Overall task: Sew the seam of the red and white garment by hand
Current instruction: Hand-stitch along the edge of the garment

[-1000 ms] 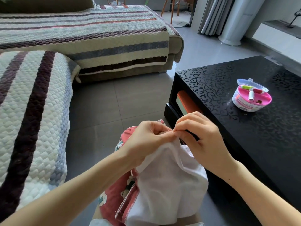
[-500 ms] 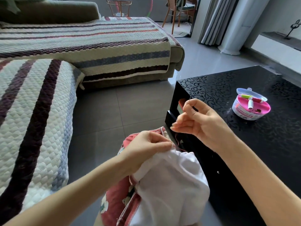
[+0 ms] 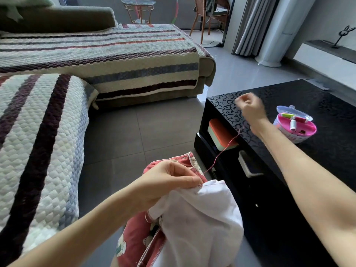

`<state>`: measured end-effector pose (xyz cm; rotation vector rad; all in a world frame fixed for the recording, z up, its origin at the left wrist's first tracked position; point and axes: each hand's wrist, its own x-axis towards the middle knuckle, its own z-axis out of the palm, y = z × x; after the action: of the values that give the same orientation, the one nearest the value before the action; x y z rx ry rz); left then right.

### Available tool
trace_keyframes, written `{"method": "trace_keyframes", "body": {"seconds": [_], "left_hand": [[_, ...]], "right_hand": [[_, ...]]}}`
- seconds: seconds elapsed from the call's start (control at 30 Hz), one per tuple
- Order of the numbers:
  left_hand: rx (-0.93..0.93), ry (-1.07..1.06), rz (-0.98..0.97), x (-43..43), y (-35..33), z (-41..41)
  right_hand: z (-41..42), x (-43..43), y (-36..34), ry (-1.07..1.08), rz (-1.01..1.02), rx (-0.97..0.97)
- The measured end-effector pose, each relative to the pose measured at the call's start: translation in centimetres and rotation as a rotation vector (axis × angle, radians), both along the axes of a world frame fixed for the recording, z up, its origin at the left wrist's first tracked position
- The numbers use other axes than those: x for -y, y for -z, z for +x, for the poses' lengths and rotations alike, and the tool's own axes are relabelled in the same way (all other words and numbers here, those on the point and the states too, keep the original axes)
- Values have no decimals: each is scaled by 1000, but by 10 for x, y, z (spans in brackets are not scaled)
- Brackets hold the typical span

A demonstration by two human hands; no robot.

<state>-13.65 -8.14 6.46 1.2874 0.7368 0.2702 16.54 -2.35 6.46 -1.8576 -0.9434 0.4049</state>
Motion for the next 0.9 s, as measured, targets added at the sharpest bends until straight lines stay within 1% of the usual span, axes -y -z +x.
{"method": "trace_keyframes", "body": {"seconds": [0.1, 0.17, 0.27, 0.33, 0.43, 0.53, 0.6, 0.67, 0.77, 0.83, 0.9], "left_hand": [[9, -24, -22, -1, 0, -2], [13, -37, -38, -1, 0, -1], [31, -27, -44, -1, 0, 1], [34, -19, -34, 0, -1, 2], [12, -27, -4, -1, 0, 1], [10, -31, -23, -1, 0, 1], [8, -36, -48, -1, -1, 0], [0, -37, -62, -1, -1, -1], [2, -14, -80, -2, -2, -3], [6, 10, -87, -2, -2, -5], [29, 32, -101, -2, -2, -7]], "right_hand": [[-55, 44, -14, -571, -121, -208], [-82, 74, -15, -828, -177, -234], [-99, 98, -8, -987, -277, -247], [-103, 104, -4, -1009, -303, -317], [-105, 106, 0, -977, -283, -374], [-108, 106, -4, -987, -300, -390], [-106, 99, -6, -896, -273, -342], [-98, 85, -2, -696, -210, -216], [-66, 54, 25, -317, -170, 110], [-39, 38, 49, -105, -266, 322], [-17, 30, 71, 51, -418, 440]]}}
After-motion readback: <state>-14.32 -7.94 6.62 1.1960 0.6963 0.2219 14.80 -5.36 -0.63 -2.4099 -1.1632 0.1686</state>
